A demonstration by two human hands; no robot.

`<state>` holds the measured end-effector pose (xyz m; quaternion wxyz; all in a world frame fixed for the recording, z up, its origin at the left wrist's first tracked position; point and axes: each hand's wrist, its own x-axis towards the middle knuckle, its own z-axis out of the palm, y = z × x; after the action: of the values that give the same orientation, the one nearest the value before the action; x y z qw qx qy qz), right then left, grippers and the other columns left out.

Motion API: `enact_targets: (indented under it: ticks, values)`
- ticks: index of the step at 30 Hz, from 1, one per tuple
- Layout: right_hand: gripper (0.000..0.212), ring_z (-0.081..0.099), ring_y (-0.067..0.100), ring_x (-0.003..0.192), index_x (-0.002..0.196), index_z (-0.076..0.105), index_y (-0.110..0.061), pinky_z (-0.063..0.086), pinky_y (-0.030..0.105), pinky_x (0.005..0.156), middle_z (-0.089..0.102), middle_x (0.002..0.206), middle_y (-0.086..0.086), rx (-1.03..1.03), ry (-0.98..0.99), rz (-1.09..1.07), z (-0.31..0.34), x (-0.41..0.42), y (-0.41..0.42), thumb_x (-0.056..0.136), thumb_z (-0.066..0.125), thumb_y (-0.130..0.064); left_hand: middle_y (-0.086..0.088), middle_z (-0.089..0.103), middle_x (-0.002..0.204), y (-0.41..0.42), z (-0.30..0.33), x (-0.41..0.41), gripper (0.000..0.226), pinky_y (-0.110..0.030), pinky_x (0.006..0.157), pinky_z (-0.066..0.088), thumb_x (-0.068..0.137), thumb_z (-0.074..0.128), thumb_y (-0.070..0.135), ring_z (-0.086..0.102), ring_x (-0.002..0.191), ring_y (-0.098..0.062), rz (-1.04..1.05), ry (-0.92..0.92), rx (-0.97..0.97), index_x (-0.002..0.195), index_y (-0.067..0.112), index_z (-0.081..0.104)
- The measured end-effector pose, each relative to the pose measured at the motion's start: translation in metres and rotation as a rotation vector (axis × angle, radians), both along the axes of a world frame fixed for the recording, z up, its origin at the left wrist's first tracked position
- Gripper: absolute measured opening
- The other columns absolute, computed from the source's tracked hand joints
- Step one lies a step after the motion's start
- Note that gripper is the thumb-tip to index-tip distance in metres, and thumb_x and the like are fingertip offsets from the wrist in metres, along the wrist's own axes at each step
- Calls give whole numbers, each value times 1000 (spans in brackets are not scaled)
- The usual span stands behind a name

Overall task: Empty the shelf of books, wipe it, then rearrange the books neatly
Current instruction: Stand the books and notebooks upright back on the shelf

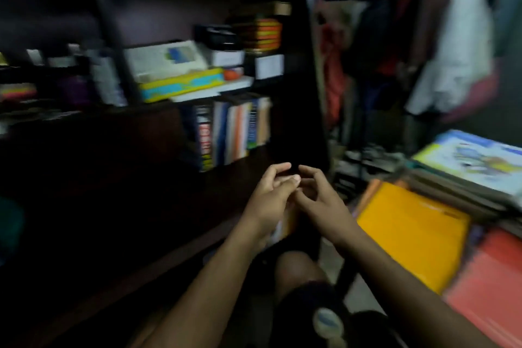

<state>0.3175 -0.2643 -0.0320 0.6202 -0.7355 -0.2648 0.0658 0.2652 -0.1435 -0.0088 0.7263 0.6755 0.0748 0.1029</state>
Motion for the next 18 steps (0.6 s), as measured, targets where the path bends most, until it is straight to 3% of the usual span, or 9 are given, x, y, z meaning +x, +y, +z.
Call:
enact_targets:
  ticks: [4, 6, 8, 11, 14, 16, 18]
  values:
    - [47, 63, 1, 111, 141, 44, -20, 50, 15, 89, 63, 123, -8, -154, -42, -201, 3, 5, -98, 98, 64, -18, -4, 69, 122, -80, -15, 33, 20, -46, 104, 50, 99, 60, 25, 67, 114, -22, -202, -23, 120, 118, 32, 58]
    - [54, 57, 8, 118, 142, 43, -20, 46, 21, 95, 55, 125, -8, -337, -93, -303, -1, 7, -140, 95, 68, -26, 6, 69, 116, -107, -23, 44, 35, -53, 108, 43, 85, 62, 44, 64, 103, -9, -279, -3, 246, 119, 38, 59]
    - [64, 50, 15, 126, 144, 41, -19, 42, 33, 104, 51, 133, -3, -563, -118, -361, -12, 8, -182, 91, 70, -38, 9, 65, 123, -131, -30, 52, 47, -49, 111, 42, 79, 63, 55, 60, 111, -6, -354, 45, 384, 124, 43, 56]
    - [82, 43, 26, 135, 147, 37, -22, 38, 39, 109, 45, 145, 6, -861, -83, -347, -33, 4, -228, 82, 65, -62, 2, 49, 149, -150, -45, 61, 54, -39, 111, 39, 93, 63, 49, 48, 135, -17, -422, 114, 632, 143, 37, 45]
    - [83, 34, 26, 139, 151, 32, -24, 32, 38, 113, 39, 147, 6, -985, -115, -281, -51, 1, -242, 86, 67, -61, -3, 36, 159, -144, -58, 72, 66, -46, 113, 37, 96, 56, 54, 37, 143, -28, -267, 149, 953, 154, 31, 32]
    - [87, 29, 26, 141, 152, 31, -24, 27, 38, 116, 39, 149, 6, -1045, -184, -277, -57, 2, -236, 84, 63, -68, -4, 31, 160, -133, -68, 77, 72, -49, 112, 37, 96, 54, 57, 33, 144, -31, -282, 222, 1078, 156, 28, 26]
    - [94, 27, 26, 141, 151, 34, -26, 25, 40, 117, 41, 147, 5, -1132, -234, -276, -59, 3, -229, 76, 48, -82, -5, 25, 161, -127, -79, 79, 73, -50, 112, 37, 95, 52, 61, 31, 145, -32, -346, 258, 1150, 153, 28, 25]
